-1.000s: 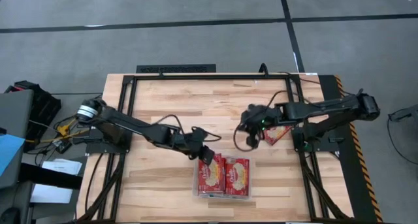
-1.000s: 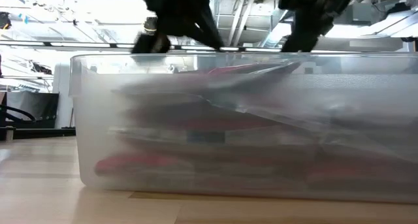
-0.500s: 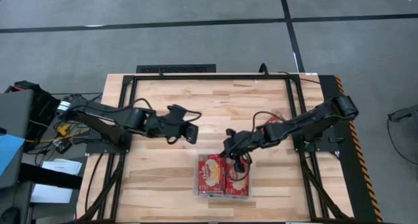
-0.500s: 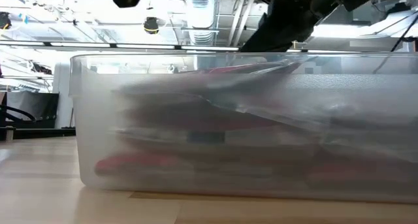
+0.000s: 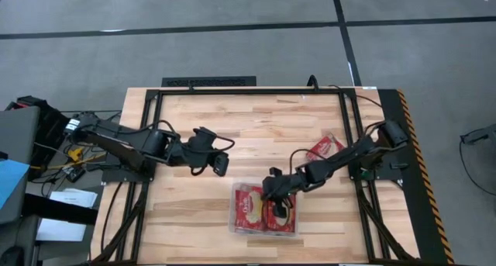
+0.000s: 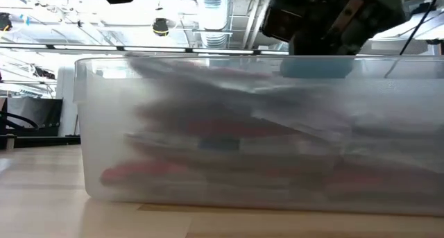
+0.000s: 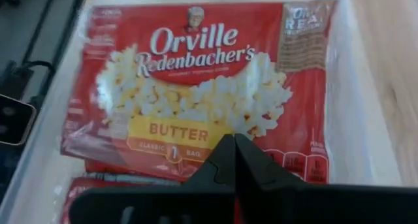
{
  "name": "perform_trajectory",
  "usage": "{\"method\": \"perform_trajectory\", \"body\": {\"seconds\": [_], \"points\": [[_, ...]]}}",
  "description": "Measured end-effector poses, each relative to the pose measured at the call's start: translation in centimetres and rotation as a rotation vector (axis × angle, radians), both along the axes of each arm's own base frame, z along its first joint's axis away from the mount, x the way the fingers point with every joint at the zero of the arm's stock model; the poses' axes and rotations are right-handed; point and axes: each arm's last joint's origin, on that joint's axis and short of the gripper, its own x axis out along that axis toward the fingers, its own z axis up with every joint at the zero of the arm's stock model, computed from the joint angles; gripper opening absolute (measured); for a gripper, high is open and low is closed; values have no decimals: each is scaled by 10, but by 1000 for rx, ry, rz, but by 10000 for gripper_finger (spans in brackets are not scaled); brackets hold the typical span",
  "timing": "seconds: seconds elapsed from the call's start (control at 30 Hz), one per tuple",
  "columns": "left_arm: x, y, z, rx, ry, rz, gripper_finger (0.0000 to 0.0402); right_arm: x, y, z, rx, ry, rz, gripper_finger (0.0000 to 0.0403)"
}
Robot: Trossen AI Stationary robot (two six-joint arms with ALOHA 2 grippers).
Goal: Sort popcorn bags into baskets
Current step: Put the red popcorn bag into the white bin
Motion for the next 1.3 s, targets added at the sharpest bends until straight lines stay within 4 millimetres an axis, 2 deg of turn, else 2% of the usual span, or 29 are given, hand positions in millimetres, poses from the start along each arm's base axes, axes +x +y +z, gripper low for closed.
{"method": "perform_trajectory", "body": {"seconds": [0.2,0.37,0.5,0.6,0.73,0.83,1.03,1.13,1.3], "points": [[-1,-4,1,22,-7,-6,0,-15,9,18,-67,-24,-80,21],[-1,-4,1,44,-10,1,0,-27,-4,42,-80,-27,-195,31],[-1,-3,1,55,-16,18,0,-65,-30,57,-109,168,-505,16],[0,-1,2,57,-22,29,8,-103,-54,59,-189,398,-749,7],[7,6,-3,69,-1,3,57,-136,-78,45,-278,592,-943,17],[13,16,-11,33,-21,-5,117,-147,-89,26,-263,637,-1015,27],[24,45,-43,-27,19,93,228,-160,-99,-8,-197,690,-1160,17],[33,59,-59,-54,-25,76,251,-159,-101,-20,-138,651,-1156,12],[49,79,-86,-143,-151,14,251,-145,-111,-36,-144,603,-1116,21]]}}
